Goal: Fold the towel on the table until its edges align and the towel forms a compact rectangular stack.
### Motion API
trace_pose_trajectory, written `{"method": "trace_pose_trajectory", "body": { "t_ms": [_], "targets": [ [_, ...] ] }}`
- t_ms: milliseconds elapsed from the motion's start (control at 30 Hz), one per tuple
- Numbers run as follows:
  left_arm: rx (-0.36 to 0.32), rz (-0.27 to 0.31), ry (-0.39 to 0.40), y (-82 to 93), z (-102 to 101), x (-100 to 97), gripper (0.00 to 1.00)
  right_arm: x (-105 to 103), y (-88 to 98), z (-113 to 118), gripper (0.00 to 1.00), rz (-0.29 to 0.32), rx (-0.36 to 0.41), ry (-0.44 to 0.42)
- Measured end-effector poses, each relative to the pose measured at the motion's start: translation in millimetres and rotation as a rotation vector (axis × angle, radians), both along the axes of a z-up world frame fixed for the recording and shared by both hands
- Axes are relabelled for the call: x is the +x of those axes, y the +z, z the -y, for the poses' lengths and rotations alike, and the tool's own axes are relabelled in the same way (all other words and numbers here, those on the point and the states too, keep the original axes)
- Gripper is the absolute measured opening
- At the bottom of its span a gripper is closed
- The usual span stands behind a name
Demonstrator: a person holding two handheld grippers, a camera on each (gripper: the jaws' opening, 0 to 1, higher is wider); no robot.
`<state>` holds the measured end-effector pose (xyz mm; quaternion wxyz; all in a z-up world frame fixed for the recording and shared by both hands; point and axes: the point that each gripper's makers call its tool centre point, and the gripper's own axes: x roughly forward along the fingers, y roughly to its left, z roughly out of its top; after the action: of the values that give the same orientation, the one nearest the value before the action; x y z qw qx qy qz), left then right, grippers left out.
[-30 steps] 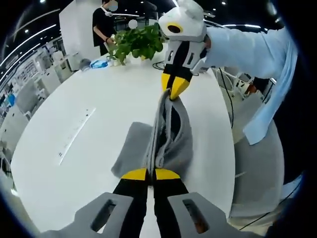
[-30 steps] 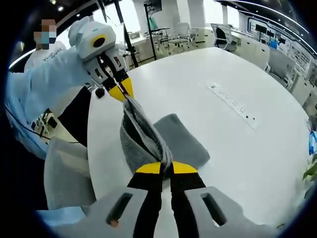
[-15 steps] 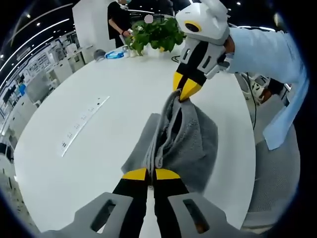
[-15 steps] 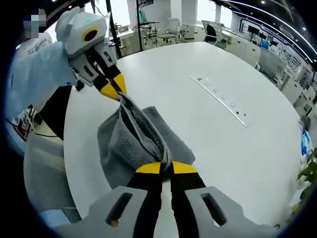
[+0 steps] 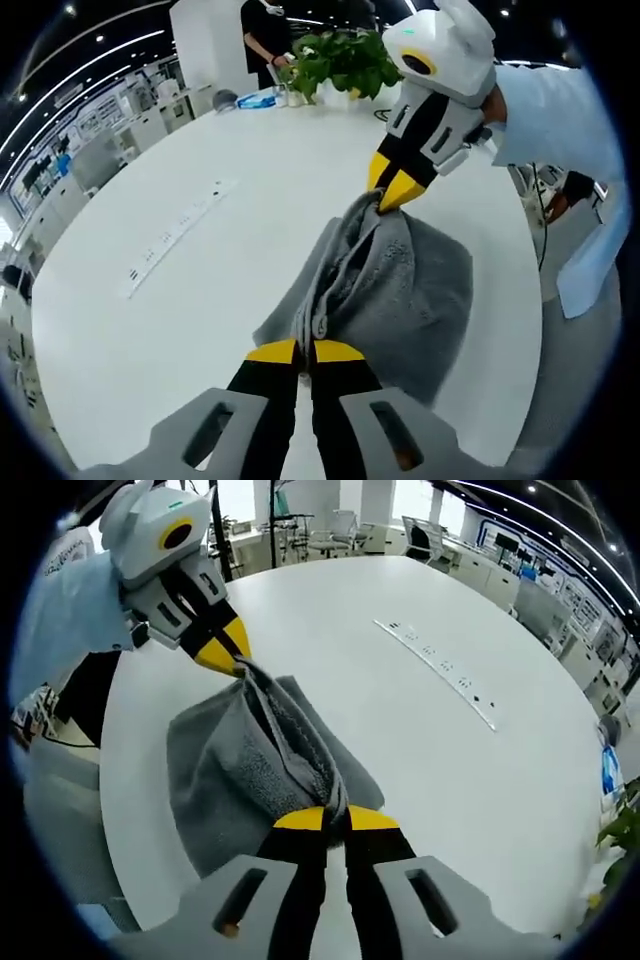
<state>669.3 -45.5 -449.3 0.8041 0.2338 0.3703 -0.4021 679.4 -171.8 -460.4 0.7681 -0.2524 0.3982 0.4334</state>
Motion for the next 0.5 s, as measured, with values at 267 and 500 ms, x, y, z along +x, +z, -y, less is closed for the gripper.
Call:
{"method": "trace_pose_trajectory", "body": {
  "t_ms": [267,500],
  "targets": [
    [0.020,0.006,0.040,-16.3,-3,11.8,0.03,8,-14.2,0,0.04,0.015,-0.031,-0.001],
    [0.041,0.013,0.058,-29.2,-5,19.3,0.04,12,-23.1,1,0.05,0.031,-0.059,0.006]
  ]
}}
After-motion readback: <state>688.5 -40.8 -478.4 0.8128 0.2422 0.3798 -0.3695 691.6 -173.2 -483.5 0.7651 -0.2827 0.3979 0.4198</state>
